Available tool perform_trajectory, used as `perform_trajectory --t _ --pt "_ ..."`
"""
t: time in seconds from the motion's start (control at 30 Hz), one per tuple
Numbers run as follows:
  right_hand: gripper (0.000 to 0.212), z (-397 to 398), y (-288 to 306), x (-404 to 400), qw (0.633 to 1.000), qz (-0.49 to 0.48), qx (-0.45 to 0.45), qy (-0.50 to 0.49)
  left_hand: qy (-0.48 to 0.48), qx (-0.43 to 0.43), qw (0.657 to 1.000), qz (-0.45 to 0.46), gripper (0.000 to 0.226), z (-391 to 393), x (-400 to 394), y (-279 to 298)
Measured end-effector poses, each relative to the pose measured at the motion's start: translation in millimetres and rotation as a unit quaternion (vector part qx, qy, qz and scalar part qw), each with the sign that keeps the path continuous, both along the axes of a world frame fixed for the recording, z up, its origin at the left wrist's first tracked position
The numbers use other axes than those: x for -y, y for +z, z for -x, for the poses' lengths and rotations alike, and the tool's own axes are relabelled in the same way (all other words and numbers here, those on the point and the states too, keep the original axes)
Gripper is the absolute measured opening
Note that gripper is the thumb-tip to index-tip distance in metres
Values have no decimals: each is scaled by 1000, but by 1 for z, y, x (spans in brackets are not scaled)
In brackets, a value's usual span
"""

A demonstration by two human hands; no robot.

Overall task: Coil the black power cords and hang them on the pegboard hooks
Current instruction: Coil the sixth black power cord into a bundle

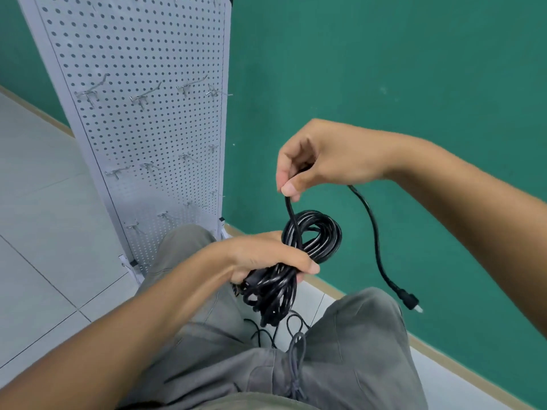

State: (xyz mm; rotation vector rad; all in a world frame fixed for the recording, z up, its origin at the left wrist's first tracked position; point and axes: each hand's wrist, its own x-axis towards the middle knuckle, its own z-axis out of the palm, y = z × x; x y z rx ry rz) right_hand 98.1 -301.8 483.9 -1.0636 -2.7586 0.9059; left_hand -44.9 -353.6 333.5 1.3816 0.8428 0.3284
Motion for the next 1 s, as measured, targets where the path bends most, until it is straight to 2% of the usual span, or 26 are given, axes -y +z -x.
perform_trajectory --t 0.13,0.23,0.33,0.43,0.53,0.6,0.67,0.73,0.83,0.87,0.97,1.0 --pt "7 -3 -7 -29 992 122 -28 30 -101 63 993 -21 24 6 -7 19" --pt "21 -7 -24 -40 956 265 -123 16 -126 127 984 -19 22 9 -6 33" --pt "65 -4 -40 -39 903 384 -192 -26 -122 183 975 -15 17 8 0 44" --pt "106 -6 -53 -30 862 443 -242 -37 -96 245 965 1 12 9 3 47" --pt "131 -12 -64 -13 830 484 -277 -15 -43 294 954 20 15 17 1 43" --pt "138 -15 -70 -7 804 510 -304 19 -32 305 952 10 19 20 0 37" --pt "136 -18 -78 -5 786 513 -343 45 -29 322 946 14 32 19 1 33" --pt "126 -23 -91 -1 784 497 -366 71 -22 370 928 44 39 15 3 31" --pt "83 -22 -101 10 813 451 -368 -6 20 411 909 74 40 11 1 31" --pt "79 -21 -100 13 817 438 -374 -40 38 412 907 79 41 12 1 31" --pt "45 -18 -93 17 830 392 -390 -75 73 406 906 96 30 13 2 30" --pt "42 -19 -91 16 837 381 -387 -75 87 393 910 96 25 13 4 31"
